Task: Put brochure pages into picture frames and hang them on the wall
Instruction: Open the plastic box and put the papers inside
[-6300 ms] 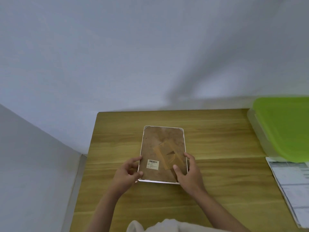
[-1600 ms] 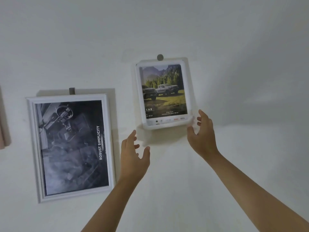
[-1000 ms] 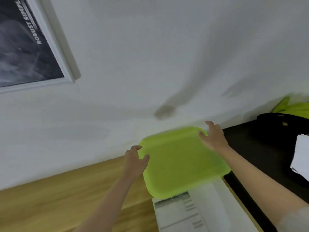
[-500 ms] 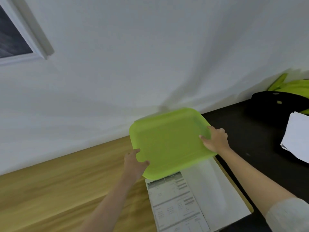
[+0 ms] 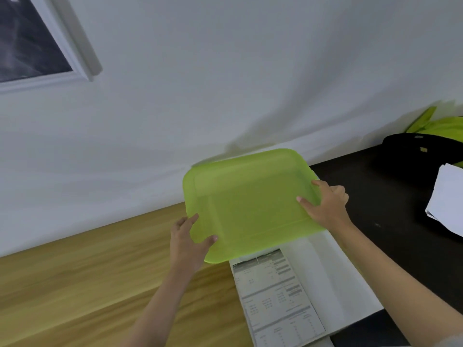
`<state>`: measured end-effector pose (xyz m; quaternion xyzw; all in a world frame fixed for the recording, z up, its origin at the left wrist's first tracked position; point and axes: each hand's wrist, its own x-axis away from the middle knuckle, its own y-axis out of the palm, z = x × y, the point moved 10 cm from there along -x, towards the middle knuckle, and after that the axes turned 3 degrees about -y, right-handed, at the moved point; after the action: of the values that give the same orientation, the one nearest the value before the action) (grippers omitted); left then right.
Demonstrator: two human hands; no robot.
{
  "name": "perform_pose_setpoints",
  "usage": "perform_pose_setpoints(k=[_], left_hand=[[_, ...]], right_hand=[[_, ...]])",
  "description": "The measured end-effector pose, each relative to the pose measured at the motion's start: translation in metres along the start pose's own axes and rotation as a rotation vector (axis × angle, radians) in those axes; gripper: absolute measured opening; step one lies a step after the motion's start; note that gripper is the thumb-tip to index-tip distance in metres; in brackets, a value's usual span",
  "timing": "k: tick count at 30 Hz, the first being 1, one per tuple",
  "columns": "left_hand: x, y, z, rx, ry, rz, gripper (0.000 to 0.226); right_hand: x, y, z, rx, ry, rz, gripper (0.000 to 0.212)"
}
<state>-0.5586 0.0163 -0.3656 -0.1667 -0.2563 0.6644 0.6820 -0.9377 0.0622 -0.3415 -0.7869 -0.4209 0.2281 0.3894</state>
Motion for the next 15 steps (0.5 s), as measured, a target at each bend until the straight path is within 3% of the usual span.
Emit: perform_pose_setpoints(k=[6, 15], left_hand=[[0.015, -0.08, -0.062, 0.051, -0.031, 0.058, 0.076], [0.039, -0.199, -0.187, 0.023, -0.171, 0.111, 0.073]], right_hand=[[0.066, 0.037, -0.071, -0.119, -0.059, -0.016, 0.066], [0.149, 0.149, -0.18, -0.046, -0.1, -0.144, 0.065]])
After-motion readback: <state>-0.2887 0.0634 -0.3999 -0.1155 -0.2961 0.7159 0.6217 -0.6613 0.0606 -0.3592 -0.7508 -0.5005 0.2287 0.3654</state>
